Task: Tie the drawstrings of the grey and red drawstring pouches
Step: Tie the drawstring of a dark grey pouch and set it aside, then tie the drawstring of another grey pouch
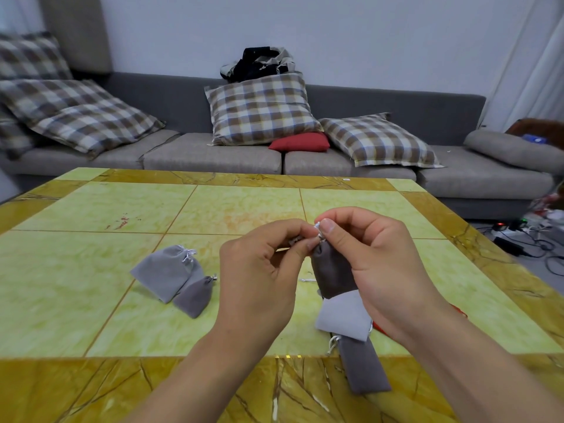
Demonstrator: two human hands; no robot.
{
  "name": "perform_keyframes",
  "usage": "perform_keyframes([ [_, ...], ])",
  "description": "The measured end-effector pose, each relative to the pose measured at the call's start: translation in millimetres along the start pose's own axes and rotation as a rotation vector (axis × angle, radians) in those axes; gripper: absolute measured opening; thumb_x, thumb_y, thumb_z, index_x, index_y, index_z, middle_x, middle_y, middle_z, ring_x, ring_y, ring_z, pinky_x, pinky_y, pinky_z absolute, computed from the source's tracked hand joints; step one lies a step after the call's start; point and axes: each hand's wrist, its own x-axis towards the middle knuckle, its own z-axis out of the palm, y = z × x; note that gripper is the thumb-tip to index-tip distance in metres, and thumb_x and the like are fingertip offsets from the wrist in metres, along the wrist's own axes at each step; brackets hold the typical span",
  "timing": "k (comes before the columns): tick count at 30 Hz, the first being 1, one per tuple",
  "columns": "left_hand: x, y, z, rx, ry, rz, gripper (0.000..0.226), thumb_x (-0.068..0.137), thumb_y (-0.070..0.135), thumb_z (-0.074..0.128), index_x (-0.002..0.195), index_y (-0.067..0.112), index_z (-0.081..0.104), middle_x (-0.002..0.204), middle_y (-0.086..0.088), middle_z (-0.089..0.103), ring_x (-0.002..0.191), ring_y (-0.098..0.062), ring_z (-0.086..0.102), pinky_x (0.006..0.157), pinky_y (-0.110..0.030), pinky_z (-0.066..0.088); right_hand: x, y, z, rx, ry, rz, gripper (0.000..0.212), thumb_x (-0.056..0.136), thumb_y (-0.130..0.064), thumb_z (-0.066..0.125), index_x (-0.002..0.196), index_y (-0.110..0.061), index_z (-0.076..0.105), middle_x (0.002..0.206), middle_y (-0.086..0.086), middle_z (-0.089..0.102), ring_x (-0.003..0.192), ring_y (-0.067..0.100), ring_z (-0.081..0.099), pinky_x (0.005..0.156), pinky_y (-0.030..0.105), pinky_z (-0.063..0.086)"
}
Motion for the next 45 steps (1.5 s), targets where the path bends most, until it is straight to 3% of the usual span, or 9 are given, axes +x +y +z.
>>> perform_keyframes([
  [11, 1.7, 1.5, 6.5, -0.21, -0.011, -0.243, 0.014, 0.095, 0.004, 0.057, 0.09, 0.016, 0.061, 0.078, 0.005, 0.068, 0.07, -0.008, 0.067, 0.067, -0.02, 0.054, 1.0, -2.3, -1.5, -0.041, -0.007, 0.057, 0.019, 0.101, -0.017, 0.052, 0.087, -0.012, 0.064, 0.078, 0.009, 0.066, 0.067, 0.016, 0.058, 0.062, 0.036, 0.045],
  [17, 3.1, 5.3, 7.1, -0.336, 0.027, -0.377, 0.015, 0.102, 0.013, 0.044, 0.096, 0.007, 0.056, 0.074, 0.007, 0.07, 0.062, 0.004, 0.061, 0.053, -0.008, 0.042, -0.8, -7.4, -2.0, 0.066, -0.014, 0.114, 0.021, 0.105, -0.015, 0.044, 0.092, -0.008, 0.058, 0.08, 0.001, 0.073, 0.072, 0.018, 0.073, 0.076, 0.058, 0.046],
  [23, 0.6, 9.0, 12.2, -0.467, 0.114, -0.528, 0.021, 0.104, 0.018, 0.042, 0.097, 0.003, 0.055, 0.065, 0.009, 0.066, 0.055, 0.003, 0.057, 0.052, -0.011, 0.043, 2.1, 2.0, 5.0, 0.067, 0.028, 0.009, 0.022, 0.104, -0.008, 0.044, 0.09, -0.002, 0.06, 0.078, 0.007, 0.065, 0.067, 0.009, 0.065, 0.071, 0.023, 0.055],
  [31, 9.7, 5.4, 3.0, -0.536, 0.039, -0.608, 0.02, 0.103, 0.02, 0.043, 0.105, 0.003, 0.054, 0.087, -0.006, 0.075, 0.077, -0.01, 0.073, 0.058, -0.017, 0.053, 8.2, 9.1, -0.2, 0.141, 0.037, -0.027, 0.016, 0.101, -0.007, 0.049, 0.095, -0.003, 0.063, 0.078, 0.006, 0.066, 0.074, 0.013, 0.064, 0.071, 0.022, 0.055],
  [34, 17.2, 0.0, -5.6, -0.66, -0.139, -0.832, 0.042, 0.091, 0.048, 0.054, 0.113, 0.013, 0.059, 0.1, -0.005, 0.076, 0.091, -0.022, 0.073, 0.068, -0.034, 0.059, 13.0, 15.8, -5.4, 0.165, 0.04, 0.016, 0.014, 0.1, -0.007, 0.051, 0.098, -0.001, 0.064, 0.081, 0.009, 0.067, 0.077, 0.015, 0.065, 0.071, 0.022, 0.055],
  [36, 14.4, -1.9, -6.0, -0.592, -0.296, -0.902, 0.056, 0.074, 0.06, 0.071, 0.112, 0.02, 0.065, 0.104, -0.001, 0.075, 0.096, -0.023, 0.072, 0.079, -0.044, 0.06, 15.7, 22.1, -5.2, 0.162, 0.051, 0.027, 0.014, 0.1, -0.005, 0.051, 0.095, -0.004, 0.064, 0.081, 0.008, 0.069, 0.078, 0.016, 0.067, 0.07, 0.023, 0.056],
  [39, 4.9, -6.7, -1.5, -0.419, -0.373, -0.8, 0.034, 0.078, 0.033, 0.081, 0.108, 0.02, 0.071, 0.099, -0.001, 0.074, 0.093, -0.021, 0.07, 0.084, -0.041, 0.06, 17.3, 29.3, -4.0, 0.147, 0.024, 0.049, 0.014, 0.099, -0.003, 0.052, 0.094, -0.005, 0.065, 0.081, 0.007, 0.072, 0.08, 0.016, 0.07, 0.068, 0.023, 0.056],
  [42, 2.8, -21.7, -2.4, -0.304, -0.281, -0.716, 0.01, 0.085, 0.011, 0.074, 0.094, 0.016, 0.073, 0.081, -0.01, 0.072, 0.077, -0.019, 0.066, 0.08, -0.042, 0.058, 19.1, 32.3, -4.4, 0.155, -0.011, 0.137, 0.016, 0.1, -0.005, 0.051, 0.104, -0.005, 0.067, 0.088, 0.01, 0.071, 0.084, 0.019, 0.07, 0.073, 0.031, 0.059],
  [45, 9.5, -42.6, -14.0, 0.047, -0.307, -0.523, 0.011, 0.084, 0.009, 0.072, 0.082, 0.02, 0.073, 0.067, -0.004, 0.067, 0.062, -0.012, 0.056, 0.064, -0.03, 0.048, 24.0, 38.3, -8.2, 0.12, 0.006, 0.267, 0.016, 0.1, -0.007, 0.053, 0.107, -0.005, 0.068, 0.091, 0.011, 0.07, 0.082, 0.019, 0.067, 0.075, 0.035, 0.058],
])
